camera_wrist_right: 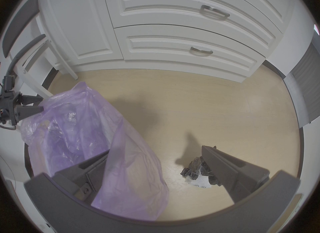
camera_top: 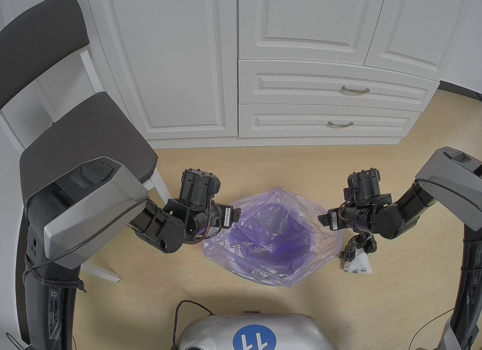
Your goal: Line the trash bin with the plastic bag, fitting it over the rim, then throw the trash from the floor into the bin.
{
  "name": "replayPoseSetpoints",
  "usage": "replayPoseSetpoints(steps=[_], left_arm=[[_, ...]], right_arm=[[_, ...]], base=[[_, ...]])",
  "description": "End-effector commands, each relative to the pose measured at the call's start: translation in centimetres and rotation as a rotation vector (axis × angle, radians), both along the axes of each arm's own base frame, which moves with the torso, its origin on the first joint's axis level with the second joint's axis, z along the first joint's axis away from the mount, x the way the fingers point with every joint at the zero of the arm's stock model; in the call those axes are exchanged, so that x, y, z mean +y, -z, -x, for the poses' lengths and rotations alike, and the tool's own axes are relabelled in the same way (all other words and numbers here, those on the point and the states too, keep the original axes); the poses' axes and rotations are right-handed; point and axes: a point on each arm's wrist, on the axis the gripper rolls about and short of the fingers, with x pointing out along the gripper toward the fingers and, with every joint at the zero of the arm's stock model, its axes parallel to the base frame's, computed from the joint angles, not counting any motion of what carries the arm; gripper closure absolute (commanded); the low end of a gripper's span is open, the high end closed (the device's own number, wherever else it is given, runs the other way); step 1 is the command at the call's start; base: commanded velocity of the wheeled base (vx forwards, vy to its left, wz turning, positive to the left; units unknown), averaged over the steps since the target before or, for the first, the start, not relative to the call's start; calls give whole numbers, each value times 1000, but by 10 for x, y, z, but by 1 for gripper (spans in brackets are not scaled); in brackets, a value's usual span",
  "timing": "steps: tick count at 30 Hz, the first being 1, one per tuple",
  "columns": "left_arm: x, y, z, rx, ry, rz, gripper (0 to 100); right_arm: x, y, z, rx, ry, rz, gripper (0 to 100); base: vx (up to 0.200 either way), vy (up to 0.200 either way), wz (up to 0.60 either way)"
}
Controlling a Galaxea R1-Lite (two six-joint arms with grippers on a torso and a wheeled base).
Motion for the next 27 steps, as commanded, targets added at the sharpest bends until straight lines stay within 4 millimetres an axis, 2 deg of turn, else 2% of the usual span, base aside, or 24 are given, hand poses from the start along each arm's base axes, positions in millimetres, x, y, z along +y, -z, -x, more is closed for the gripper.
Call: replayPoseSetpoints(steps=[1, 4, 6, 10, 14, 17, 25, 27], left_arm=[[7, 11, -20, -14, -39, 9, 0], [11, 10, -28, -36, -72, 15, 0], [16, 18, -39, -55, -123, 2, 0], [19, 23, -48, -71, -148, 11, 0], [18, 15, -49, -94, -165, 57, 0], [19, 9, -50, -108, -167, 63, 0], [17, 29, -51, -80, -166, 43, 0], [18, 27, -51, -81, -170, 49, 0]], right_arm=[[-2, 9, -9, 3, 20, -8, 0], [-1, 10, -12, -5, 29, -21, 0], [0, 17, -17, -15, 39, -36, 0], [2, 24, -23, -30, 42, -46, 0], [3, 23, -26, -57, 48, -63, 0], [4, 31, -30, -62, 54, -68, 0], [4, 55, -38, -31, 64, -58, 0], [4, 61, -39, -20, 63, -54, 0]], base=[[0, 0, 0], [0, 0, 0], [0, 0, 0], [0, 0, 0], [0, 0, 0], [0, 0, 0], [0, 0, 0], [0, 0, 0]])
